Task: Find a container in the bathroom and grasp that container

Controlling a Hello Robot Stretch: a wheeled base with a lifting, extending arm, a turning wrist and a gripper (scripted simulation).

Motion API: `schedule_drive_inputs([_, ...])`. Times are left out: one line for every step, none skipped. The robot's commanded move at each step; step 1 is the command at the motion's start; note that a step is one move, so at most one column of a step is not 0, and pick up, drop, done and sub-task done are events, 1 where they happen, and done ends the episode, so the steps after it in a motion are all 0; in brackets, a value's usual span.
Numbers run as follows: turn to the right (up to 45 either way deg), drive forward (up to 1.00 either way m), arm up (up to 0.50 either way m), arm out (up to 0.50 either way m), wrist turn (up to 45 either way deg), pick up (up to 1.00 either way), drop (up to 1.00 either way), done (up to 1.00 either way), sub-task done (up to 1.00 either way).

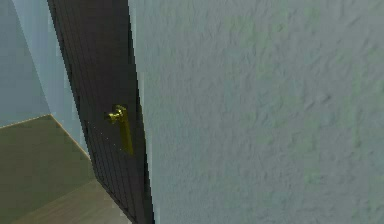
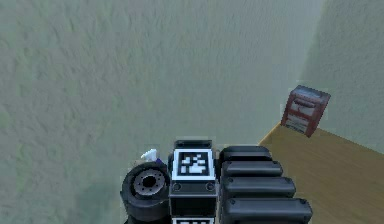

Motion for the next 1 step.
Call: schedule_drive_inputs([30.0,0.0,0.0,0.0,0.0,0.0,0.0,0.0,0.0])
